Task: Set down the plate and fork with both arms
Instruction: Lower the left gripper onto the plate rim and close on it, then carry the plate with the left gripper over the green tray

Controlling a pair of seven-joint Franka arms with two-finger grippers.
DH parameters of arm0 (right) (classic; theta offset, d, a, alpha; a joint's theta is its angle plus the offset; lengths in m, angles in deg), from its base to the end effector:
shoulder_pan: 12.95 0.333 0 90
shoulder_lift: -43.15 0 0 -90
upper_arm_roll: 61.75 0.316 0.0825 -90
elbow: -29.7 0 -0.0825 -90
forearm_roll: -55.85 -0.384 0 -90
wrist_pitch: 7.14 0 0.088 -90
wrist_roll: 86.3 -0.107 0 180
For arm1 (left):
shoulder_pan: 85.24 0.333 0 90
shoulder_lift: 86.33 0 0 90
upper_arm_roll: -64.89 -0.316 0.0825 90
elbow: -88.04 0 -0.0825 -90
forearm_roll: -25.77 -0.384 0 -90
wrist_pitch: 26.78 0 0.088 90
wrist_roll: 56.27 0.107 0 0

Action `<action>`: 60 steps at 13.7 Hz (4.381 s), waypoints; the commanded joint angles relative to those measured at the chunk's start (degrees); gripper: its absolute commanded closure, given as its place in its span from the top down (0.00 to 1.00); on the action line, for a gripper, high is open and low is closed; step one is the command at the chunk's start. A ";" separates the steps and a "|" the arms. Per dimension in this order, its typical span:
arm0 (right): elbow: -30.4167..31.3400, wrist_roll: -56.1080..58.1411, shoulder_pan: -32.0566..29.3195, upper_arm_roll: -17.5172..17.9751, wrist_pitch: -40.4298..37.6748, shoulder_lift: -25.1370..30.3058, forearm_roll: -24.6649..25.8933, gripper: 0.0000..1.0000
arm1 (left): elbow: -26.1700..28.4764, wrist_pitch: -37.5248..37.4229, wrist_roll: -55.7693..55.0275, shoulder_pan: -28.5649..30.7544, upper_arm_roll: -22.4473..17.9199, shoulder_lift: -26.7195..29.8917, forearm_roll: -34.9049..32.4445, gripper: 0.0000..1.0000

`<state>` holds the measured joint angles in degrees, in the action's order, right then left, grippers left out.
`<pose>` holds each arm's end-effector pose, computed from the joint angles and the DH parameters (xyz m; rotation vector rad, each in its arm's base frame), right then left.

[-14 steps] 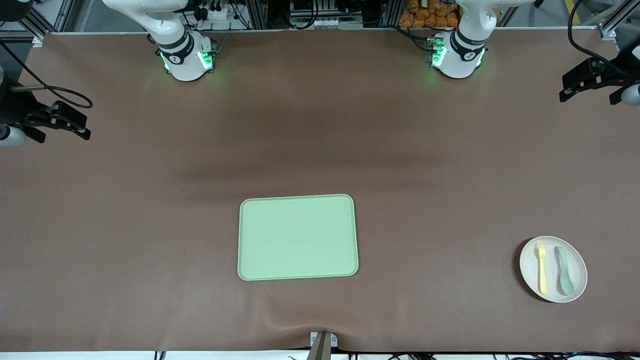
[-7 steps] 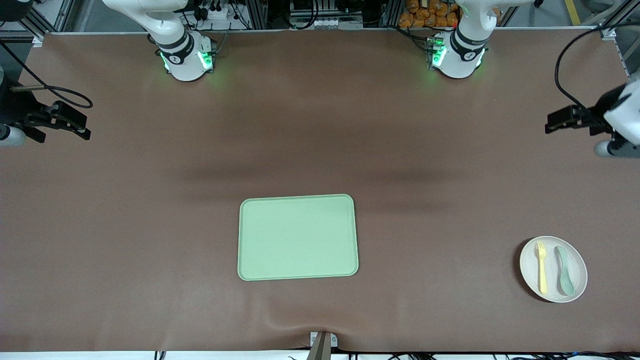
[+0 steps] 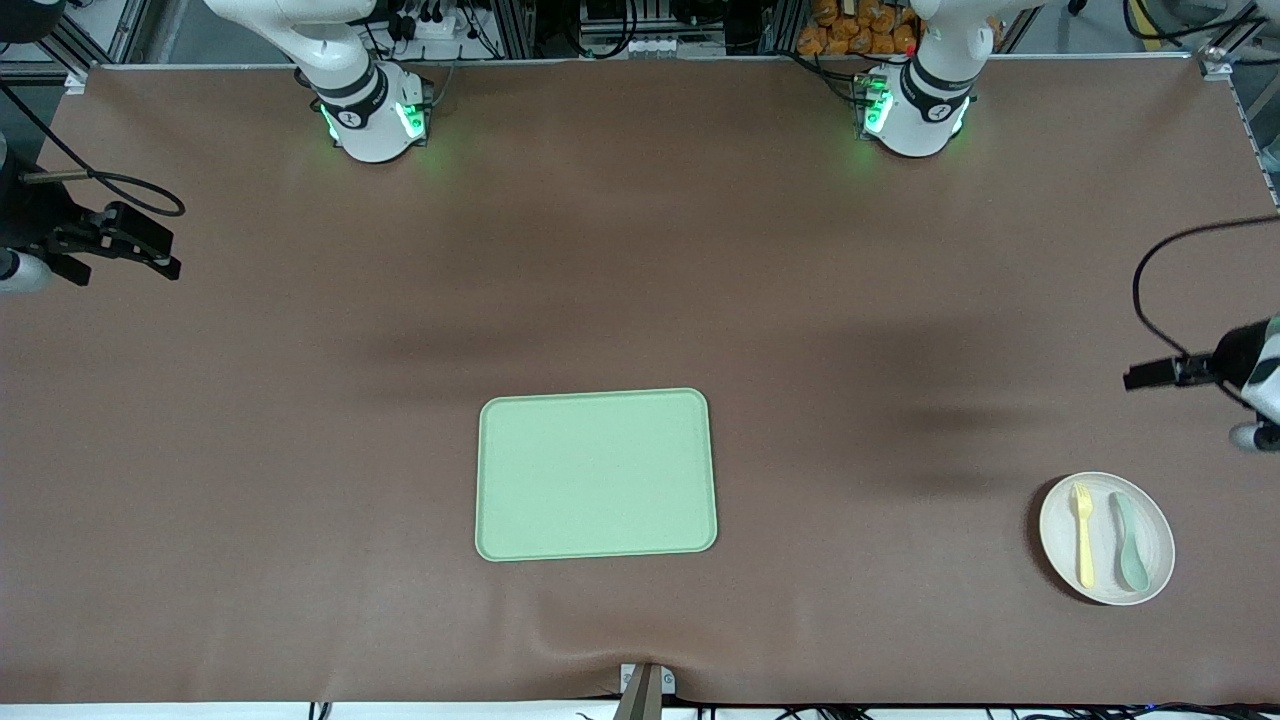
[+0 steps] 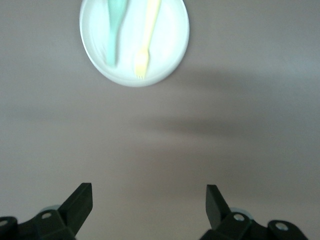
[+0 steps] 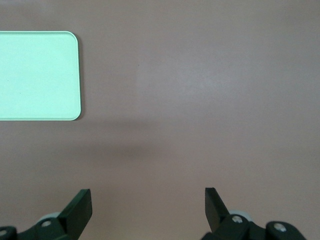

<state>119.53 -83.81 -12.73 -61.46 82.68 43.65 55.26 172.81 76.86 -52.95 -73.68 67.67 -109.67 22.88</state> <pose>0.5516 0.0060 0.6305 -3.1304 -0.0821 -0.0137 0.6617 0.1111 0.4363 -3.1155 -0.1320 0.1250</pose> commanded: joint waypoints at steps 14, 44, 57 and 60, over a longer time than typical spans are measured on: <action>0.70 0.59 -0.75 0.50 -0.44 1.17 0.15 1.00 | -9.27 45.58 0.55 1.62 -7.51 -30.35 -1.42 1.00; 0.70 0.68 -0.75 0.50 -0.44 1.17 -0.02 1.00 | -11.29 53.34 0.38 3.03 -7.61 -35.10 -0.89 0.00; 0.70 0.68 -0.75 0.50 -0.44 1.17 0.06 1.00 | -4.98 51.49 -0.06 4.61 0.12 -26.59 3.94 0.00; 0.70 0.68 -0.84 0.50 -0.44 1.17 -0.02 1.00 | -0.40 51.49 -0.06 5.22 2.49 -22.55 4.03 0.00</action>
<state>119.53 -83.80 -12.75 -61.47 82.47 43.65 55.26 166.13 129.01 -53.14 -69.56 68.40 -137.38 25.99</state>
